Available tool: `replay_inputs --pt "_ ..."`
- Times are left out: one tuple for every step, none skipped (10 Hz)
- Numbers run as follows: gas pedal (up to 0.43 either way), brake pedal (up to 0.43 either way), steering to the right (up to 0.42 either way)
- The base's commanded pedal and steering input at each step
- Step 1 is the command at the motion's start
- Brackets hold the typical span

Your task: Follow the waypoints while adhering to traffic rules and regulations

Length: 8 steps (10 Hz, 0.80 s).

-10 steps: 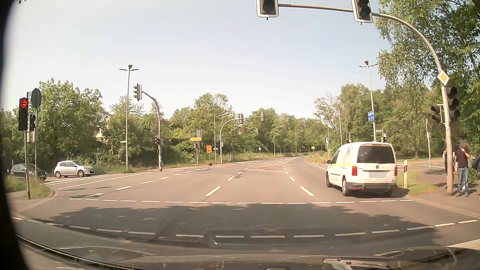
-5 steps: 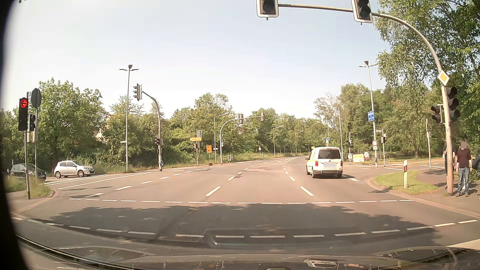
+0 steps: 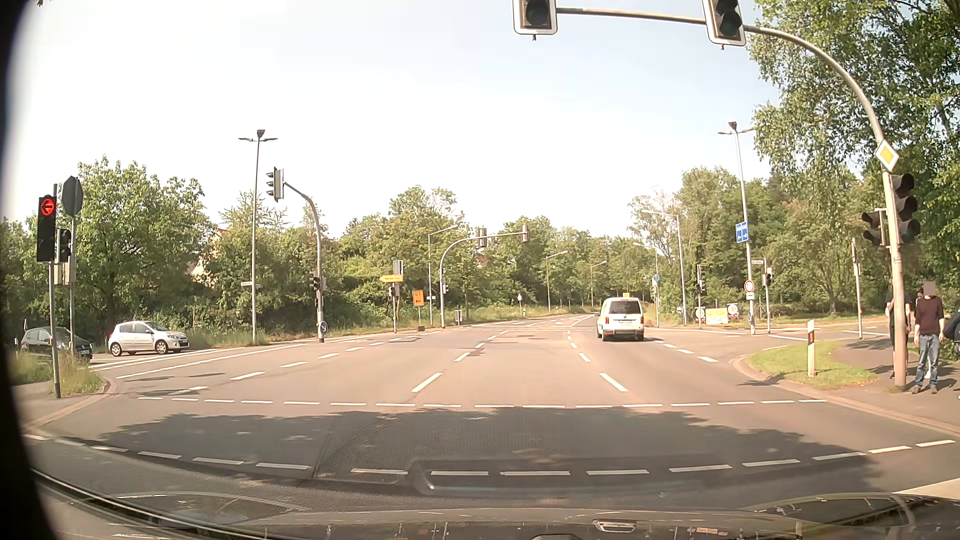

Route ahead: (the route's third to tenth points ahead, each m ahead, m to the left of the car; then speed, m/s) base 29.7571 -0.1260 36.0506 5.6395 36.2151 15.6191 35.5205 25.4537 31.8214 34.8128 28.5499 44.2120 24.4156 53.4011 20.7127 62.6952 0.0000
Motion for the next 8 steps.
replay_inputs --pt "0.000 0.238 -0.003" --pt "0.000 0.238 -0.003" --pt "0.000 0.232 -0.003" --pt "0.000 0.232 -0.003" --pt "0.000 0.232 -0.003" --pt "0.000 0.232 -0.003" --pt "0.000 0.232 -0.003" --pt "0.000 0.232 -0.003"
